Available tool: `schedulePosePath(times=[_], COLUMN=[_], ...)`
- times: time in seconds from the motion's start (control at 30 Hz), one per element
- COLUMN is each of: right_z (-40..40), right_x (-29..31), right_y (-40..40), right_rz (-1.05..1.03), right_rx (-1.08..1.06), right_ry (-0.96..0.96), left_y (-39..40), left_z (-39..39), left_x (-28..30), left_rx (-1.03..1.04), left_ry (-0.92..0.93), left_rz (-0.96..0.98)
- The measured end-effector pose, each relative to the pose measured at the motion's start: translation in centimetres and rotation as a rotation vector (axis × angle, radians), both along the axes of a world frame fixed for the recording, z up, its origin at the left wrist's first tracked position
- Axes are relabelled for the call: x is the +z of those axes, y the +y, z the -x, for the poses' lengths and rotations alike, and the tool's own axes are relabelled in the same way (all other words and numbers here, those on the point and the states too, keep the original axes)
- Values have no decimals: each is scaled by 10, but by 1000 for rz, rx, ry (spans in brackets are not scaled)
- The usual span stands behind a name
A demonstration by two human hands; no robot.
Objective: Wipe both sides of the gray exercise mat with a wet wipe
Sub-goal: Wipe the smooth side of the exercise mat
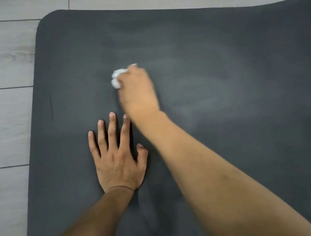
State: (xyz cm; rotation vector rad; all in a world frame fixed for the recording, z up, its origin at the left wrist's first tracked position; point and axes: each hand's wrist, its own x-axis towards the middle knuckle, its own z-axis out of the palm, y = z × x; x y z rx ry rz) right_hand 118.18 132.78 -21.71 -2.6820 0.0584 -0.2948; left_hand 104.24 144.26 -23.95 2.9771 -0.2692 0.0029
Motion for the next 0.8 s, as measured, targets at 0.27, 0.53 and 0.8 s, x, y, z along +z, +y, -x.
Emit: schedulePosePath(times=[0.27, 0.53, 0.8], right_z=[62, 104, 101], right_x=[-19, -28, -29], right_y=[-125, -187, -190], right_rz=[170, 135, 169], right_rx=[-275, -736, -713], right_ry=[-72, -116, -216], left_y=[-2, 0, 13], left_z=[1, 3, 39], left_x=[5, 3, 26], left_rx=[27, -6, -357], left_ry=[23, -38, -40], left_rz=[25, 2, -101])
